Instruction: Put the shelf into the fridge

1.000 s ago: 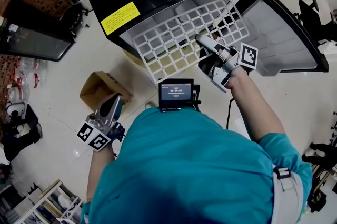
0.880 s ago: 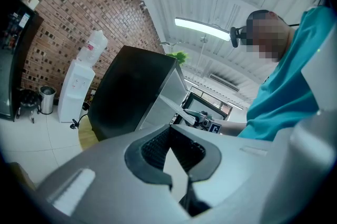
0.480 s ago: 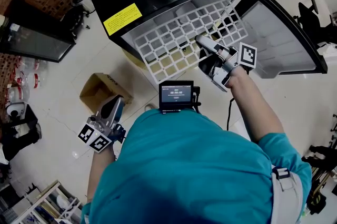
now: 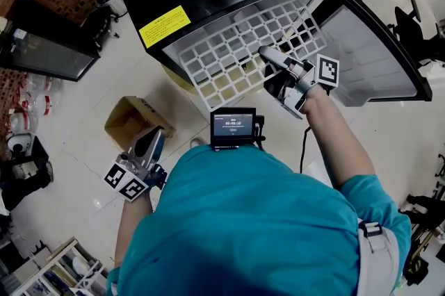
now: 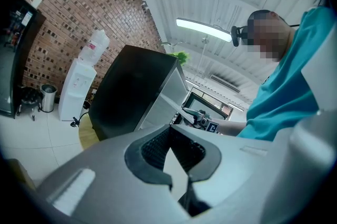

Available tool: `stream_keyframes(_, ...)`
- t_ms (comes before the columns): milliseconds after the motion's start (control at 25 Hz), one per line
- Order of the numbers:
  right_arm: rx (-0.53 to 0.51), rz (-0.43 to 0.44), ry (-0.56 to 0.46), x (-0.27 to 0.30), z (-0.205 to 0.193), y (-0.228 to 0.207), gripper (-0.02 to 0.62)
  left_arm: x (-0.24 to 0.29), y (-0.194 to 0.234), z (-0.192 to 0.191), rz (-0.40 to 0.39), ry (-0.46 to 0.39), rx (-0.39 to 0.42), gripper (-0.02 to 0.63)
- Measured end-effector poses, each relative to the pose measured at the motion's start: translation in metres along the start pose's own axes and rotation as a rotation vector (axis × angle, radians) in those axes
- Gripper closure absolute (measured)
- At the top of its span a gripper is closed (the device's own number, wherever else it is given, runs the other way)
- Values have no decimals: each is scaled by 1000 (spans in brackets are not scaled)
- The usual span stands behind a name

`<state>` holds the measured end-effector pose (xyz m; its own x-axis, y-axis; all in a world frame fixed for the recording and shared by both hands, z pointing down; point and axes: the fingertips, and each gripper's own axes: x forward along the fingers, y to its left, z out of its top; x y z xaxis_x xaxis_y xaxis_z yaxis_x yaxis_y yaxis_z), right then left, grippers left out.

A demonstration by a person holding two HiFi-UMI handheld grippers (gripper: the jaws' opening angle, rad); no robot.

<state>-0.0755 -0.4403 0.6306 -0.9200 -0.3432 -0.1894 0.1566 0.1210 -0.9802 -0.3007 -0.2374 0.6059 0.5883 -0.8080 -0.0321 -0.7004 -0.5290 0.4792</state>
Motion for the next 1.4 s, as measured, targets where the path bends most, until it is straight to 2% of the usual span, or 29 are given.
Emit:
stream_keyframes(960, -100, 9, 14, 5, 0, 10, 565, 13, 8, -24, -14, 69, -9, 609)
stream_keyframes(1160, -151, -57, 31, -3, 2, -7, 568, 14, 12, -30, -19, 88, -28, 607)
stream_keyframes(1400, -120, -19, -11, 1, 4, -10, 568, 12, 18, -43, -17, 94, -46, 607)
